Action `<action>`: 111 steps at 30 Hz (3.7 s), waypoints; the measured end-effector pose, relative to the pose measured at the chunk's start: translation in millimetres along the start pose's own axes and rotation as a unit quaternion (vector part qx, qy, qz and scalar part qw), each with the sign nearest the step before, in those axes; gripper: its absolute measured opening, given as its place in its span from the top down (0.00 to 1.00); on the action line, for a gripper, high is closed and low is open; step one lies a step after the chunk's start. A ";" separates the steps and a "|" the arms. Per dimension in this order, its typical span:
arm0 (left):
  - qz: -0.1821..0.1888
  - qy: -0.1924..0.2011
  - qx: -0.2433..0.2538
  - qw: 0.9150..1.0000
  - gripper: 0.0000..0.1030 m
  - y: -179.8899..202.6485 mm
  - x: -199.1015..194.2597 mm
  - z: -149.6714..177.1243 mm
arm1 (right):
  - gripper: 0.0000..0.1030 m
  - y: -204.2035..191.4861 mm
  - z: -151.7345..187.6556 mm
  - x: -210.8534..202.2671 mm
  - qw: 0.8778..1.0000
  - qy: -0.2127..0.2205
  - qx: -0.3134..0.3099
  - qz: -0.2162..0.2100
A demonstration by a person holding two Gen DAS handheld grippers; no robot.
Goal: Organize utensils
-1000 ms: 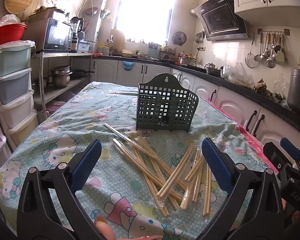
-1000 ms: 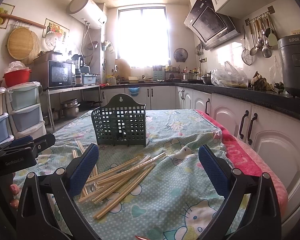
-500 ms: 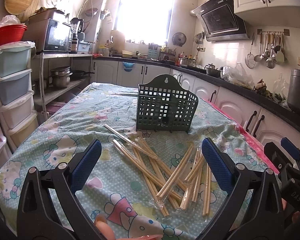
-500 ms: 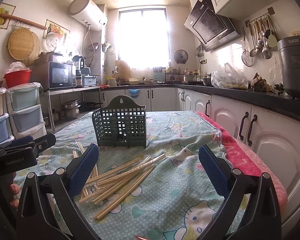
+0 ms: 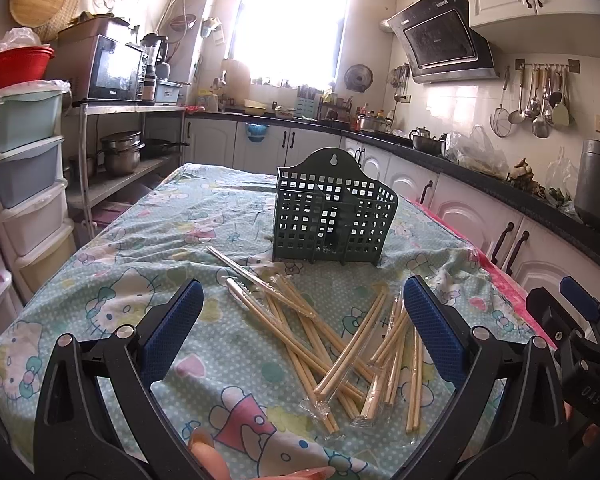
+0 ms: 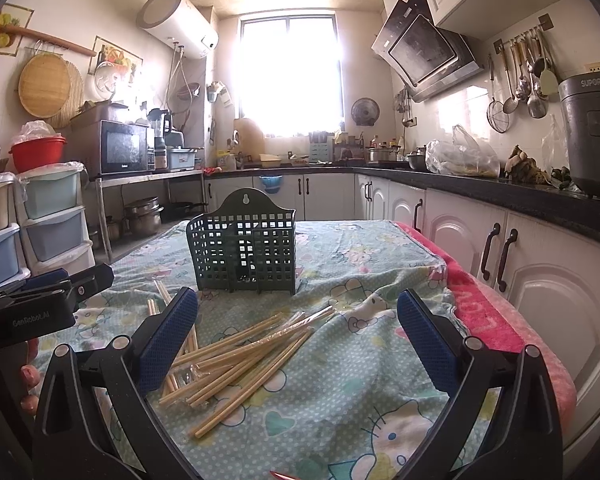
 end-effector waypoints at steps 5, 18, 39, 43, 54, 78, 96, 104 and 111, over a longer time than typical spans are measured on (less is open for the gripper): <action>-0.001 0.001 -0.004 1.000 0.10 -1.2 -1.3 -2.3 | 0.06 -2.4 1.6 3.1 1.000 -0.002 -0.003 -0.004; -0.013 -0.006 -0.026 1.000 0.10 -25.5 4.7 -12.8 | 0.06 -4.4 2.0 17.9 0.999 -0.021 -0.001 -0.026; -0.056 -0.020 -0.044 0.997 0.10 -62.8 38.1 -70.6 | 0.06 -3.5 -16.7 80.4 0.995 -0.081 -0.014 -0.057; -0.058 -0.028 -0.046 0.997 0.10 -60.6 48.8 -81.2 | 0.06 0.8 -18.0 96.1 0.994 -0.093 -0.016 -0.058; -0.074 -0.089 -0.044 0.992 0.10 -67.4 108.7 -84.4 | 0.06 5.9 14.6 146.1 0.977 -0.189 0.024 -0.095; -0.072 -0.283 -0.129 0.948 0.39 -118.2 212.0 -18.5 | 0.18 3.6 60.1 206.0 0.939 -0.302 0.067 -0.148; -0.102 -0.279 -0.138 0.945 0.87 -140.0 236.6 -17.5 | 0.60 29.6 88.1 235.0 0.908 -0.346 0.171 -0.165; -0.110 -0.273 -0.123 0.948 0.90 -139.1 238.3 -20.0 | 0.89 44.8 91.1 237.0 0.906 -0.336 0.190 -0.172; -0.094 -0.269 -0.133 0.949 0.91 -135.7 230.4 -25.4 | 0.89 65.6 83.6 224.1 0.913 -0.311 0.203 -0.166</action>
Point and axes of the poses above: each gripper's, at about its wrist camera, not at the fingertips, and x roughly the way its jaws point, y to its right, z to its underside, the point moved 10 cm from there along x, roughly the way its jaws point, and after that the axes turned 14 degrees about -x, right-handed, at the moved point
